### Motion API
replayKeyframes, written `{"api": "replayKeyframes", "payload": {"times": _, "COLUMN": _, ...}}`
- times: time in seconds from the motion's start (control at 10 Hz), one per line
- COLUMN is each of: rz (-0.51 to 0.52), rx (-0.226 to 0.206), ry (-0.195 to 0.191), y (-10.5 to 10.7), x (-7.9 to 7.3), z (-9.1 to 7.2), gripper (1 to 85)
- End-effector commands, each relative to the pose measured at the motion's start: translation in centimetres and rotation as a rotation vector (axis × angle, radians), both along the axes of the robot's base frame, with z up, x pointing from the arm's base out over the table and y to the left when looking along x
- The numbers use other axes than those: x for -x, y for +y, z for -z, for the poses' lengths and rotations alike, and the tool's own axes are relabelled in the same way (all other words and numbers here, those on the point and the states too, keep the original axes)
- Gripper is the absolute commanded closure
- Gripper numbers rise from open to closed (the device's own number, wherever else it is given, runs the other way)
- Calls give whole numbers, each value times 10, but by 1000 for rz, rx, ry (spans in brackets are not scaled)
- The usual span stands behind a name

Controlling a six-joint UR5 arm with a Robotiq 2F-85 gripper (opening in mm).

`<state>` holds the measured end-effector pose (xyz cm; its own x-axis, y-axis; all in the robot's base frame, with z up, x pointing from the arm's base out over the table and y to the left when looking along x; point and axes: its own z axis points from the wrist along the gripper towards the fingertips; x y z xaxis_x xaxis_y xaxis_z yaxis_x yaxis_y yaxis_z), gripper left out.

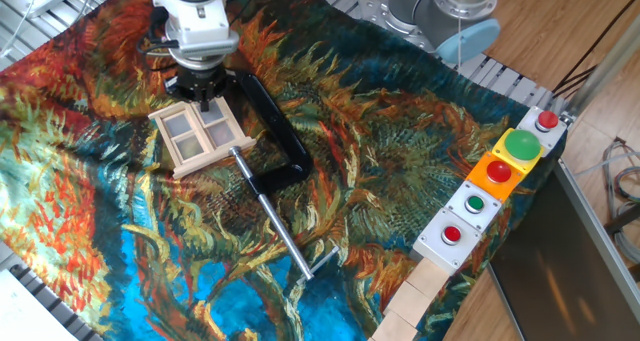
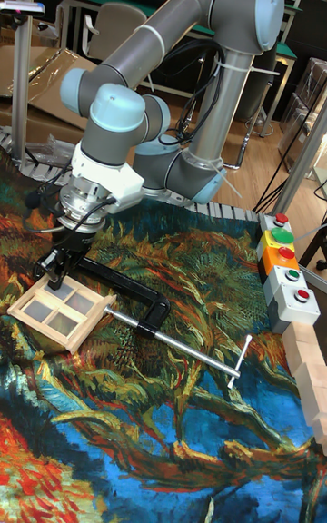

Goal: Open a sliding window

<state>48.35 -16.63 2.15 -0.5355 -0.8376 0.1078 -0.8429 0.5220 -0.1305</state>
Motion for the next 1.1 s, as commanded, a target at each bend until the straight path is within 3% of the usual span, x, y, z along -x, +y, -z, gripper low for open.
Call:
{"api": "replayKeyframes", "payload": {"times": 0.0, "rz": 13, "rx": -12, "ry": -8, "y": 4, "x": -1, "z": -3, "gripper": 843}}
{"api": "replayKeyframes", "payload": {"times": 0.7, "rz": 69, "rx": 22, "ry": -1, "y": -7, "x": 3, "z": -5, "gripper": 843}}
{"api": "replayKeyframes", "payload": {"times": 0.8, "rz": 95, "rx": 20, "ry": 4, "y": -7, "x": 6, "z": -4, "gripper": 843}}
{"api": "replayKeyframes", "payload": {"times": 1.0, "rz": 147, "rx": -25, "ry": -32, "y": 3, "x": -2, "z": -3, "gripper": 843}}
